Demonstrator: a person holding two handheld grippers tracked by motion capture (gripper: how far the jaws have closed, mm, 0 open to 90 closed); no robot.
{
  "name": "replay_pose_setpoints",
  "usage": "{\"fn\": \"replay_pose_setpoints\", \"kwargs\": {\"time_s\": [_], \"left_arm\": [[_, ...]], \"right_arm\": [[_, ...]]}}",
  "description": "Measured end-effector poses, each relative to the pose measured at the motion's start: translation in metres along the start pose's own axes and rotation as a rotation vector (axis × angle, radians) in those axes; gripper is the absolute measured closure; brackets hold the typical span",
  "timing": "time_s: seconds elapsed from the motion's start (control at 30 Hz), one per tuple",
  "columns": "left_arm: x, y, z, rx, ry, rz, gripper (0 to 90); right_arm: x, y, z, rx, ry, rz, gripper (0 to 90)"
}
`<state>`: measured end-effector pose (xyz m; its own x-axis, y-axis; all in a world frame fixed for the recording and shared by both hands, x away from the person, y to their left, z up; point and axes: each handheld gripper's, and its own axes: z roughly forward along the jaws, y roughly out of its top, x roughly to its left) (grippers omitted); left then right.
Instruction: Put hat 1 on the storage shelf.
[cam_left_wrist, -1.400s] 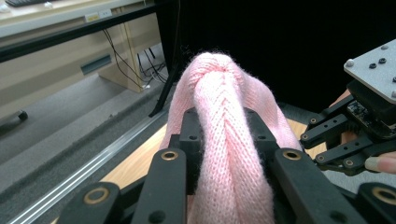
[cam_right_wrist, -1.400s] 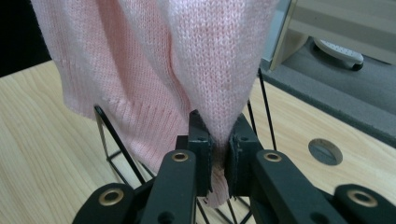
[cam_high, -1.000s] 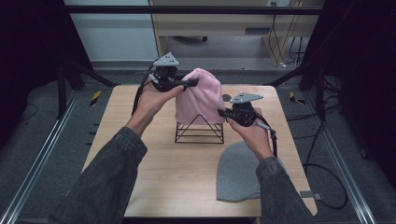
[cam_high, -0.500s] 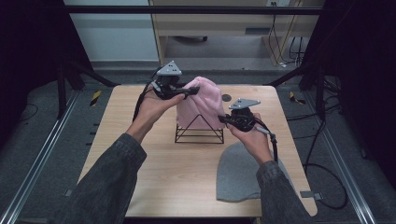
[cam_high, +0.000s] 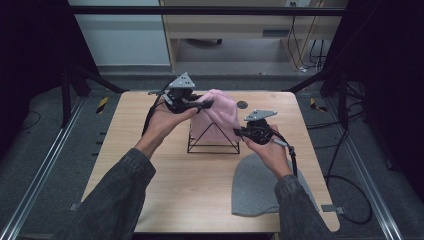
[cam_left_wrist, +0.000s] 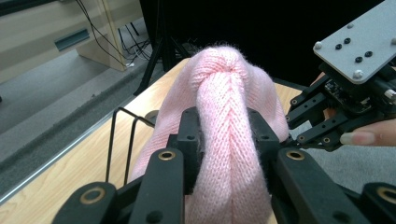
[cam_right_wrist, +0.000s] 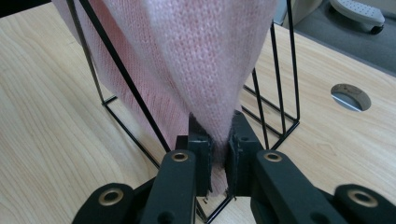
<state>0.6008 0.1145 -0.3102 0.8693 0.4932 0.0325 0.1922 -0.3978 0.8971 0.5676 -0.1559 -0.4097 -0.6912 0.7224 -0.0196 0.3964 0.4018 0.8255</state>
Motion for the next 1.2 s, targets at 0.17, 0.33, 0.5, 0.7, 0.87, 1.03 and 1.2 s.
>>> {"fn": "replay_pose_setpoints", "kwargs": {"time_s": [0.17, 0.33, 0.5, 0.7, 0.87, 1.03, 1.2], "left_arm": [[-0.003, -0.008, 0.003, 0.012, -0.002, 0.005, 70.6], [-0.005, -0.015, 0.006, 0.029, -0.005, 0.000, 69.6], [-0.005, -0.021, 0.008, 0.038, -0.014, -0.009, 69.3], [-0.006, -0.025, 0.008, 0.033, -0.025, -0.024, 68.9], [-0.007, -0.028, 0.009, 0.034, -0.030, -0.030, 67.5], [-0.008, -0.030, 0.009, 0.034, -0.035, -0.036, 65.9], [-0.009, -0.030, 0.010, 0.034, -0.028, -0.041, 68.7]], "right_arm": [[0.000, -0.006, 0.004, 0.017, 0.006, 0.007, 82.3], [-0.002, -0.012, 0.008, 0.030, 0.007, 0.018, 82.2], [-0.003, -0.018, 0.011, 0.043, 0.011, 0.026, 82.2], [-0.003, -0.019, 0.013, 0.054, 0.012, 0.028, 82.0], [-0.003, -0.020, 0.015, 0.058, 0.015, 0.030, 81.8], [-0.002, -0.022, 0.018, 0.069, 0.019, 0.034, 81.2], [-0.001, -0.022, 0.014, 0.068, 0.014, 0.039, 65.1]]}}
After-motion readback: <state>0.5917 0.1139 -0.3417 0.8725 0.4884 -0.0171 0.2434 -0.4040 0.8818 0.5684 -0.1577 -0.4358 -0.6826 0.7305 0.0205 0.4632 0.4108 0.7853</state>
